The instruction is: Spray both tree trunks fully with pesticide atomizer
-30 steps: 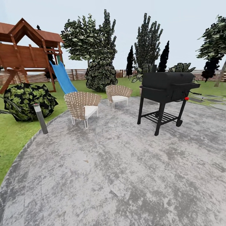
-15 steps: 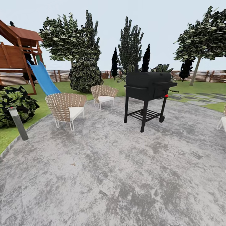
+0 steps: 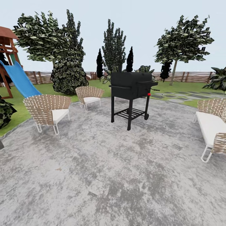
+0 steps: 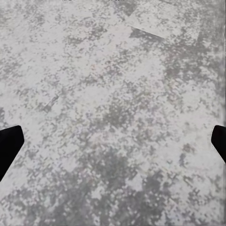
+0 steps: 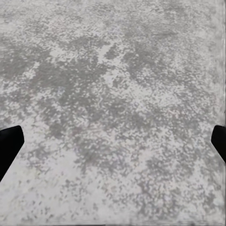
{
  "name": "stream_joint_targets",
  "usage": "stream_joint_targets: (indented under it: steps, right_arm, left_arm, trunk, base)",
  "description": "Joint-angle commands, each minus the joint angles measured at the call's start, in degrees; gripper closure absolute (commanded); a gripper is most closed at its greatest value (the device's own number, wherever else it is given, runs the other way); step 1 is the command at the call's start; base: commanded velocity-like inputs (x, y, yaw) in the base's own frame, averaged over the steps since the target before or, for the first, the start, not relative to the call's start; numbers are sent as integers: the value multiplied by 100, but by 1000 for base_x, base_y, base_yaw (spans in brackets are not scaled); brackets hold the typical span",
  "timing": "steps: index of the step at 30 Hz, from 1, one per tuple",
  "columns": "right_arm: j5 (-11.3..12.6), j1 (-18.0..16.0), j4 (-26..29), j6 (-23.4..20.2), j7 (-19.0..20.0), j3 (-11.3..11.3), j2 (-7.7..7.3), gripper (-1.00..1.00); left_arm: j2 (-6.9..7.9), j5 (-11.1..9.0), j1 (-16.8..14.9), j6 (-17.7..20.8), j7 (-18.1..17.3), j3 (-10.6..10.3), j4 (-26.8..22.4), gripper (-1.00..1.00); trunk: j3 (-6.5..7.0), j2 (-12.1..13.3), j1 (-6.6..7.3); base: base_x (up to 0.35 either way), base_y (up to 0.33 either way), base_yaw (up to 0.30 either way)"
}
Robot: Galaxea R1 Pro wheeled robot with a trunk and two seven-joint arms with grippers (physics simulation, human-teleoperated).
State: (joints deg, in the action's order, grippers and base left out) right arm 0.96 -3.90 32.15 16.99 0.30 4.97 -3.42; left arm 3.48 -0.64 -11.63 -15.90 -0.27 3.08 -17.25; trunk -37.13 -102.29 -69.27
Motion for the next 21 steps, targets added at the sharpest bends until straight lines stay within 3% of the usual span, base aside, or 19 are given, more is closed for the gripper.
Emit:
stream_joint_targets:
  steps: [1, 21]
  right_arm:
    - [10, -5, -6, 20, 4, 1, 2, -100]
    - [-8, -5, -7, 15, 14, -22, 18, -100]
  left_arm:
    - [0, -6, -1, -16, 0, 15, 2, -100]
    - [4, -15, 0, -1, 80, 31, 8, -100]
  trunk:
    - [-24, -44, -22]
    - [-383, -846, -461]
  base:
    - [0, 0, -300]
    - [0, 0, -300]
